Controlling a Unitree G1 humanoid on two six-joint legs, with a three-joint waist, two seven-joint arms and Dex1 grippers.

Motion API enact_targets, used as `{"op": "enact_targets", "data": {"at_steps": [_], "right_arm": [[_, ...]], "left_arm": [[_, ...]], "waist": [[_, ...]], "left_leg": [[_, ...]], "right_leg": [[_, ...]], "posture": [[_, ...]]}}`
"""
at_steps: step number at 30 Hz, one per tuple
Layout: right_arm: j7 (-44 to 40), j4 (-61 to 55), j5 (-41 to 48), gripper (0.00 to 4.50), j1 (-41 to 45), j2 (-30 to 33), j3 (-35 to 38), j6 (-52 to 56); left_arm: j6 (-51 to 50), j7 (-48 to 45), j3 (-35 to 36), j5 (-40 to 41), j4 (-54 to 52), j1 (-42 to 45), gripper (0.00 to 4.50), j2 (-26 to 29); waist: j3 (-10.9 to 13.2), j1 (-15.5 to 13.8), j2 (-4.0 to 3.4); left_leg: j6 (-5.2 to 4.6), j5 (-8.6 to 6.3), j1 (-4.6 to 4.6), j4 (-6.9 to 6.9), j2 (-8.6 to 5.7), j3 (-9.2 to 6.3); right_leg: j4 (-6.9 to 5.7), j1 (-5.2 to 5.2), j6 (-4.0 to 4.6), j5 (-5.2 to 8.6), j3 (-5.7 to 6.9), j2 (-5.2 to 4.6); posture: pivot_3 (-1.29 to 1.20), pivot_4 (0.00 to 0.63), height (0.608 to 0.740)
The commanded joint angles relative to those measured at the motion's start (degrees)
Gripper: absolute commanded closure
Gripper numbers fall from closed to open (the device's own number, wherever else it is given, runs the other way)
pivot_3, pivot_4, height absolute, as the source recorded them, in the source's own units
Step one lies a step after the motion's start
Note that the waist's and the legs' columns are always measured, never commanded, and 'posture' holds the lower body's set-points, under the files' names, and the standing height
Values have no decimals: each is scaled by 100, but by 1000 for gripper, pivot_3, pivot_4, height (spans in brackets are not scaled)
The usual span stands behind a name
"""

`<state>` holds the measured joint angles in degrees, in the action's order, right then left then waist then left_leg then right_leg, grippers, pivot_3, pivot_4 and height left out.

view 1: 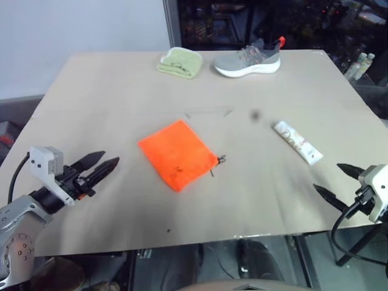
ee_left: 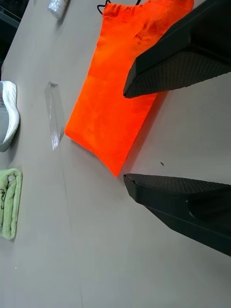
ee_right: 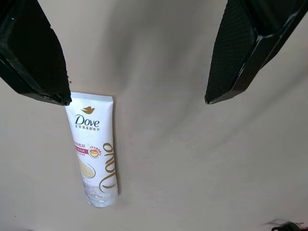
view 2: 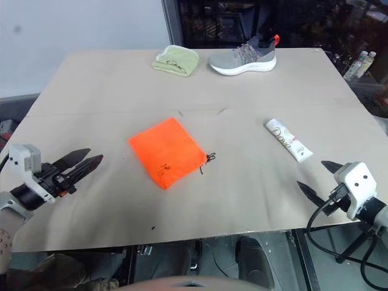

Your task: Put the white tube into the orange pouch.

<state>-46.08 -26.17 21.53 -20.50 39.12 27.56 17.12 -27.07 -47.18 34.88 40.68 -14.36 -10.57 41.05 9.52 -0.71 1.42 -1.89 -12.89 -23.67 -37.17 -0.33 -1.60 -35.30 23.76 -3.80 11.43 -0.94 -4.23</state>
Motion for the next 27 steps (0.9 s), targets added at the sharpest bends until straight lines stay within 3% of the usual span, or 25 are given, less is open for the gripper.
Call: {"op": "enact_targets", "data": {"at_steps": [1, 10, 13, 17, 27], "right_arm": [[16, -254, 162, 0, 73, 34, 141, -51], [-354, -1232, 538, 0, 257, 338, -356, 86], [-433, -1485, 505, 0, 321, 497, -633, 127], [-276, -1759, 639, 0, 541, 585, -826, 386], [-287, -2271, 1085, 0, 789, 860, -832, 885]], "left_arm": [[127, -187, -81, 0, -422, -58, 1941, 98], [762, -806, -1483, -941, -1338, -154, 1941, 430], [845, -472, -2009, -1584, -1567, 22, 1941, 486], [710, -455, -2397, -1750, -1680, 159, 1941, 558], [961, 308, -3732, -3429, -1747, 539, 1941, 413]], "waist": [[0, -1, 0], [2, -6, -4], [1, -9, -3], [0, -10, -1], [1, -15, -2]], "left_leg": [[0, 0, 0, 0, 0, 0], [0, 0, -1, 1, 2, 5], [0, 0, -1, -1, 1, 6], [0, 0, 0, -3, 0, 4], [-1, 0, -2, -4, 1, 3]], "right_leg": [[0, 0, 0, 0, 0, 0], [0, 1, 2, 0, -4, 2], [1, 0, 1, 0, -3, 2], [0, -1, 0, 1, -2, 4], [0, -1, 0, 0, -1, 7]], "posture": [[0, 150, 740], [0, 150, 740], [0, 150, 740], [0, 150, 740], [0, 150, 740]]}}
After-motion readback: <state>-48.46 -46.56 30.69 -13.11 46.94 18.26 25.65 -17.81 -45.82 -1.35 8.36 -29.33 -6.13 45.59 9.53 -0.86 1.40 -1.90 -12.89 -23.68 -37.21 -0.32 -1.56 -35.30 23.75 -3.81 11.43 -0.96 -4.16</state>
